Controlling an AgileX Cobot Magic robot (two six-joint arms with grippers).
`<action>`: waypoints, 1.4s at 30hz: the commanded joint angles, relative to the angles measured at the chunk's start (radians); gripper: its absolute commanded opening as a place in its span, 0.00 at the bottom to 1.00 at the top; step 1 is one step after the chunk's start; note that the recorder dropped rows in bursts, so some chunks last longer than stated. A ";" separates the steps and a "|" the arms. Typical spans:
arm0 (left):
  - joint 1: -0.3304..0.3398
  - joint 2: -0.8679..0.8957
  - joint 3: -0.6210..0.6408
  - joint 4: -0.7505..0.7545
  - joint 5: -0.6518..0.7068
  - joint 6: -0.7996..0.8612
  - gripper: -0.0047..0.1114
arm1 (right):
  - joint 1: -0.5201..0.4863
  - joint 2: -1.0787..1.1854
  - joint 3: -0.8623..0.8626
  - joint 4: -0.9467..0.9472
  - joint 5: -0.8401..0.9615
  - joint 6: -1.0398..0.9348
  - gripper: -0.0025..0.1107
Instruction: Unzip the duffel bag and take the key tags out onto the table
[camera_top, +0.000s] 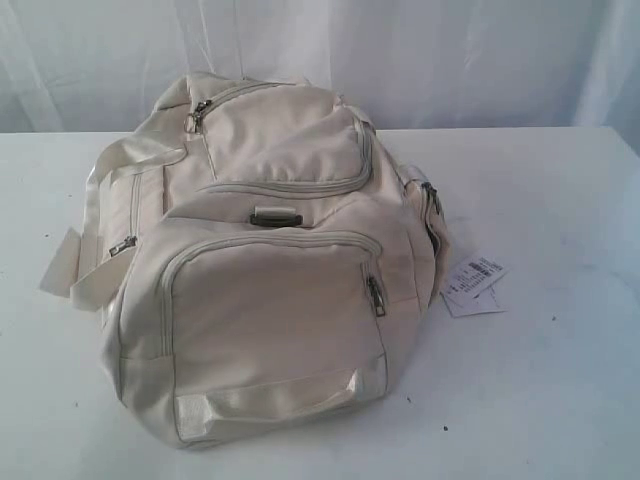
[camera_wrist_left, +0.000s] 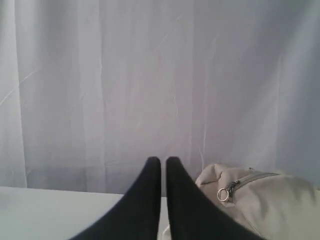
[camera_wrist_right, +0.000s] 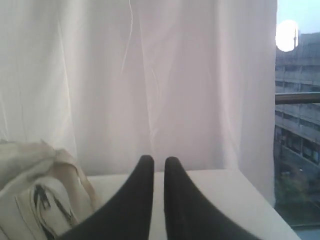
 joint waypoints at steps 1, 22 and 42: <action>0.001 0.313 -0.161 0.251 -0.083 -0.182 0.30 | 0.001 -0.006 0.002 0.007 -0.069 0.149 0.10; 0.001 1.083 -0.544 0.711 -0.213 -0.577 0.55 | 0.001 -0.006 0.002 0.003 -0.074 0.455 0.10; -0.082 1.727 -1.222 0.729 -0.171 -0.585 0.66 | 0.053 0.090 0.002 -1.125 -0.368 1.447 0.56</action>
